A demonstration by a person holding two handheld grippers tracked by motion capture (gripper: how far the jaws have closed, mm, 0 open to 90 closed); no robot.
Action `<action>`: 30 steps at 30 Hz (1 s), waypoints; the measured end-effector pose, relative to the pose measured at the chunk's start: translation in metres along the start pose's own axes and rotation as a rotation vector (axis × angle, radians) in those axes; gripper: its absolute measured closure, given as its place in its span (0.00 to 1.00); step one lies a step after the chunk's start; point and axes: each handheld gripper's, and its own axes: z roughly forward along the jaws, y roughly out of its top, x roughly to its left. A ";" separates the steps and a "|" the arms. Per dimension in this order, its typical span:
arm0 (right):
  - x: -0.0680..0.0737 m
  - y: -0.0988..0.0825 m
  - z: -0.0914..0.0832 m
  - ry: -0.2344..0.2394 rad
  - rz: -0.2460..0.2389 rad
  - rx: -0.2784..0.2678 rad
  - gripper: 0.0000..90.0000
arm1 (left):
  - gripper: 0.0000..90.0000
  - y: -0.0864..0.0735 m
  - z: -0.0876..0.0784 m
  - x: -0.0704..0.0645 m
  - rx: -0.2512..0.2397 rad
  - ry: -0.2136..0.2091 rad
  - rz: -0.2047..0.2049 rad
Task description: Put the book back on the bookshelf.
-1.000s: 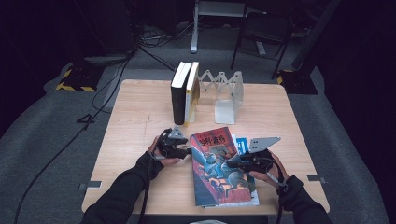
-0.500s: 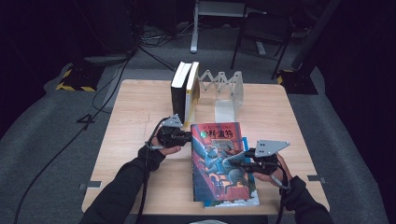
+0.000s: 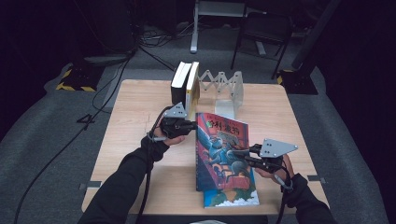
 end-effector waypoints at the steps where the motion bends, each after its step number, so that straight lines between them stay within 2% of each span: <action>1: 0.000 0.001 -0.003 -0.023 -0.007 -0.007 0.91 | 1.00 0.003 0.000 -0.001 0.001 0.000 0.003; 2: -0.001 0.002 -0.004 -0.045 -0.019 -0.007 0.93 | 1.00 0.003 0.000 -0.001 0.001 0.000 0.003; 4: -0.002 0.002 -0.007 -0.087 -0.020 -0.012 0.95 | 1.00 0.015 0.000 -0.003 0.005 0.015 0.031; 7: -0.002 0.000 -0.010 -0.111 -0.019 -0.028 0.95 | 1.00 0.020 0.001 -0.007 -0.005 0.009 0.039; 9: 0.008 -0.002 -0.016 -0.158 -0.068 -0.042 0.95 | 1.00 0.022 0.002 -0.009 -0.016 0.001 0.041; 10: 0.008 -0.002 -0.016 -0.158 -0.068 -0.042 0.95 | 1.00 0.023 0.002 -0.011 -0.026 0.000 0.042; 12: 0.018 -0.001 -0.022 -0.170 -0.097 -0.049 0.95 | 0.99 0.025 0.000 -0.015 -0.057 -0.016 0.047; 14: 0.026 -0.004 -0.026 -0.194 -0.111 -0.061 0.95 | 0.97 0.026 -0.001 -0.022 -0.066 -0.003 0.067; 16: 0.030 -0.007 -0.031 -0.209 -0.106 -0.067 0.96 | 0.90 0.024 -0.001 -0.026 -0.054 0.024 0.081; 18: 0.034 -0.010 -0.034 -0.216 -0.109 -0.063 0.96 | 0.75 0.019 -0.002 -0.028 -0.028 0.067 0.080; 19: 0.036 -0.011 -0.035 -0.222 -0.119 -0.056 0.96 | 0.69 0.016 -0.003 -0.029 -0.022 0.076 0.085; 20: 0.038 -0.012 -0.035 -0.237 -0.129 -0.051 0.96 | 0.68 0.016 -0.003 -0.029 -0.022 0.076 0.085; 21: 0.038 -0.012 -0.035 -0.237 -0.129 -0.051 0.96 | 0.68 0.011 -0.005 -0.029 -0.027 0.081 0.072; 22: 0.038 -0.013 -0.035 -0.226 -0.124 -0.046 0.96 | 0.65 0.005 -0.007 -0.029 -0.033 0.087 0.042; 26: 0.036 -0.014 -0.031 -0.208 -0.101 -0.037 0.96 | 0.52 -0.025 -0.012 -0.030 0.003 0.030 -0.038; 28: 0.035 -0.014 -0.029 -0.201 -0.088 -0.037 0.96 | 0.47 -0.037 -0.013 -0.034 0.030 0.014 -0.053; 30: 0.035 -0.015 -0.026 -0.200 -0.087 -0.028 0.96 | 0.40 -0.051 -0.011 -0.043 0.065 -0.055 -0.078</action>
